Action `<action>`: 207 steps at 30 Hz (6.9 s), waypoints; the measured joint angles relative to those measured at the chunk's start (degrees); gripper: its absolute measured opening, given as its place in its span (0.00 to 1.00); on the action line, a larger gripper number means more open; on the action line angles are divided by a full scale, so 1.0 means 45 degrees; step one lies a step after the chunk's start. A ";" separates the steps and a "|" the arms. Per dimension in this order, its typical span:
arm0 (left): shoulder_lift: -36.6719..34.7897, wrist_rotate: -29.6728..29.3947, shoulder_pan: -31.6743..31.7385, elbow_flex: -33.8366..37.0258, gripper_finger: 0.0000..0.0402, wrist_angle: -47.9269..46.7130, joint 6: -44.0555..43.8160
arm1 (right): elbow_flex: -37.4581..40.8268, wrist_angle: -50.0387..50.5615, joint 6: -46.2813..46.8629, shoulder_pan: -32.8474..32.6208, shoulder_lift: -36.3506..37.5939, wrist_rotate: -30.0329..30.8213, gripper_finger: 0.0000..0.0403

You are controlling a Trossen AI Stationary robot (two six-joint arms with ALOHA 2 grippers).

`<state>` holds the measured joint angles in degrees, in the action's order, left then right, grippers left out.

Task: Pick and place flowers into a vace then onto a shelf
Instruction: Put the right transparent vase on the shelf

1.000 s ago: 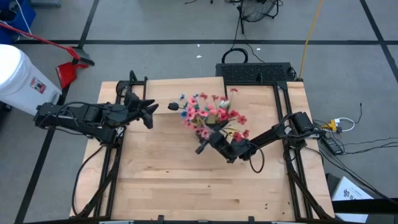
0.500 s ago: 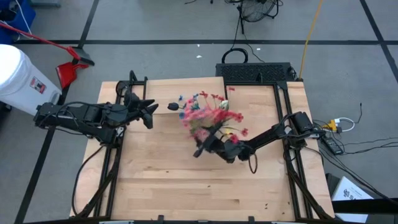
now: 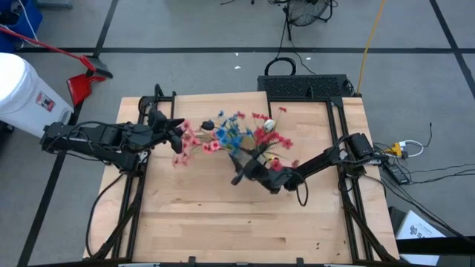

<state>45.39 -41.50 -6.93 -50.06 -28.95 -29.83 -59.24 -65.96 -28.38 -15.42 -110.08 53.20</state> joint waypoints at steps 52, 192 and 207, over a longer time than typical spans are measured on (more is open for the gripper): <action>-0.0005 0.0177 0.0003 0.0001 0.37 -0.0633 -0.0115 | -0.3322 -0.2518 -0.4716 0.0515 0.0410 0.0943 0.41; -0.0004 0.0549 -0.0619 0.1889 0.37 -0.4566 -0.7726 | 0.5444 0.2500 0.8286 0.2136 0.2080 -0.3897 0.66; -0.0003 0.0544 -0.0619 0.1889 0.37 -0.4574 -0.7726 | 0.5440 0.2269 0.8240 0.2602 0.2014 -0.4079 0.37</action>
<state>45.37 -39.05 -9.72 -41.56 -49.53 -64.60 -34.76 -55.75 8.70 -3.71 -101.02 34.84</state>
